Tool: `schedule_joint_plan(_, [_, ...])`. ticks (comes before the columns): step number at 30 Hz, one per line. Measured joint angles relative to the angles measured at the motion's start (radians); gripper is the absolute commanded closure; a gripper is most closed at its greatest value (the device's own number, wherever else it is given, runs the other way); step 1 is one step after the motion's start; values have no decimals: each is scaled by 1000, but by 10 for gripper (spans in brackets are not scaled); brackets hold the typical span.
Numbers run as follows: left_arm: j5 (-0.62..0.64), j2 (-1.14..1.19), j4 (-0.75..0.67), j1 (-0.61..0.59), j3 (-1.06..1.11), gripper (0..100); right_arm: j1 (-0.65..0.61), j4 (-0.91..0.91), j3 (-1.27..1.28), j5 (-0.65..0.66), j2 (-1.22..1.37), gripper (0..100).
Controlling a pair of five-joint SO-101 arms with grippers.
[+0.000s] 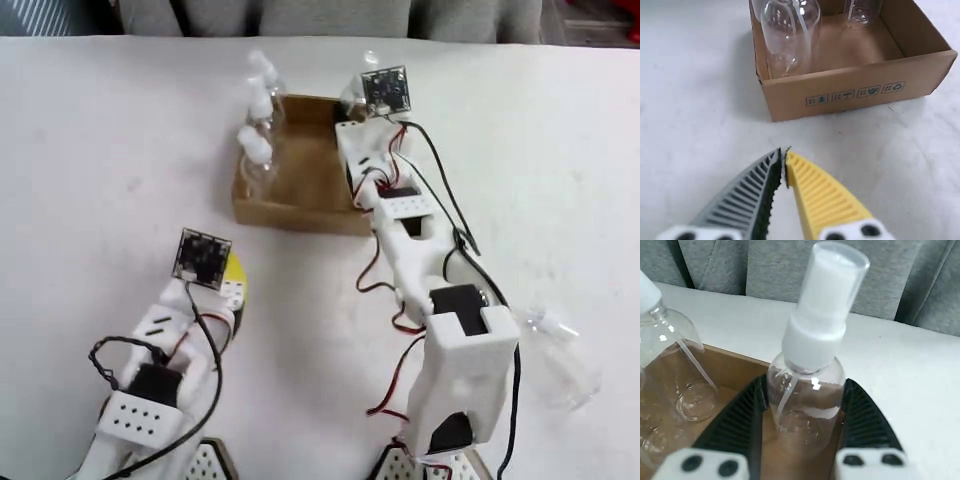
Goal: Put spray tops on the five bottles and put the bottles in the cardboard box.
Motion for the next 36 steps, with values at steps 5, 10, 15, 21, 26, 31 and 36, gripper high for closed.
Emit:
schedule_joint_plan(5, [0,0,0,0,0,976,0,0,0,0,0,978])
schedule_joint_plan(10, [0,0,0,0,0,976,0,0,0,0,0,978])
schedule_joint_plan(15, [0,0,0,0,0,976,0,37,0,0,0,978])
schedule_joint_plan(21, [0,0,0,0,0,976,0,40,0,0,0,977])
schedule_joint_plan(26, [0,0,0,0,0,976,0,40,-3,0,17,977])
schedule_joint_plan(31, [0,0,0,0,0,976,0,38,-32,0,40,977])
schedule_joint_plan(36, [0,0,0,0,0,976,0,38,-43,3,51,913])
